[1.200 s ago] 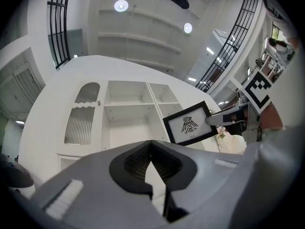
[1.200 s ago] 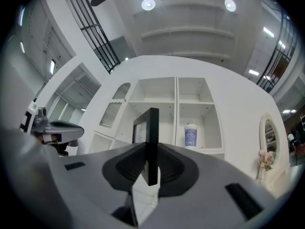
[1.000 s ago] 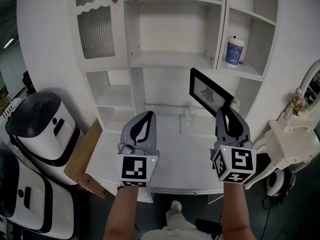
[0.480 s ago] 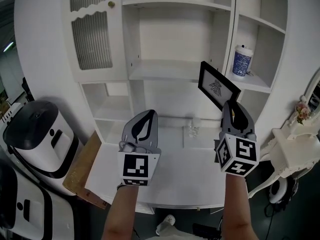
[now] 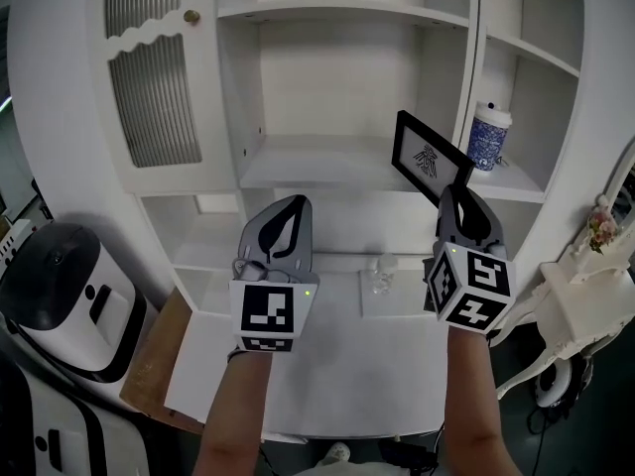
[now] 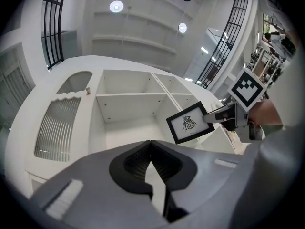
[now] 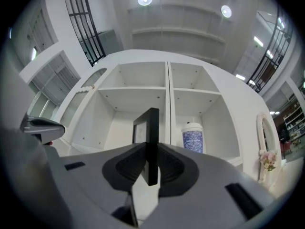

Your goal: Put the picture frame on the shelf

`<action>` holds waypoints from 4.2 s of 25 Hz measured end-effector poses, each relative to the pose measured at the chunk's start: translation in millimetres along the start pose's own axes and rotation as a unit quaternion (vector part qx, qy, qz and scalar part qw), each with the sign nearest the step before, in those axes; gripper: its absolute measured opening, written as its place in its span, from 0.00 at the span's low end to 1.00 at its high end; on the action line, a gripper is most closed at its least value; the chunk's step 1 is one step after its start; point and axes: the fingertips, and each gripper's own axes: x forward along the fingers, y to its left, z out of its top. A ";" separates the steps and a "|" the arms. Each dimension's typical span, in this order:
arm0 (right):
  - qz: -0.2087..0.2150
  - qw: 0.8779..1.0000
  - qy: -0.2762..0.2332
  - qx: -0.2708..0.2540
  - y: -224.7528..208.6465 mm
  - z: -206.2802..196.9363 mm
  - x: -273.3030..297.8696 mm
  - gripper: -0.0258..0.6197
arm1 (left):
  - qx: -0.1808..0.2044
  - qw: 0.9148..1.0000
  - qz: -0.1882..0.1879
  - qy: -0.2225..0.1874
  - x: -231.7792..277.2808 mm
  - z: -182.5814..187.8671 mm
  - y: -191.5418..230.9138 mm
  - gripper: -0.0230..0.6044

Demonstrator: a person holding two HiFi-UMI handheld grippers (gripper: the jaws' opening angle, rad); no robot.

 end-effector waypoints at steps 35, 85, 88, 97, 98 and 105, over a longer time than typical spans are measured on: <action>-0.181 0.971 0.124 0.093 -23.0 -43.4 81.7 0.16 | 0.004 0.999 -0.022 -0.029 93.6 -7.5 33.6 0.05; -0.194 0.972 0.128 -0.036 2.9 -31.6 -6.0 0.40 | -0.080 0.988 -0.122 -0.051 72.4 -22.1 17.3 0.05; -0.185 0.973 0.128 -0.047 1.8 -32.6 -16.7 0.40 | -0.081 0.987 -0.124 -0.053 67.8 -23.7 11.7 0.05; -0.163 0.977 0.117 -0.075 2.3 -43.7 -46.6 0.19 | -0.087 0.984 -0.138 -0.069 55.5 -24.9 -2.2 0.05; -0.160 0.978 0.115 -0.072 2.6 -45.1 -49.6 0.15 | -0.088 0.984 -0.140 -0.069 53.9 -27.5 -4.8 0.05; -0.119 0.988 0.068 -0.073 15.4 -43.2 -65.5 0.06 | -0.112 0.979 -0.158 -0.060 45.6 -44.1 -22.3 0.05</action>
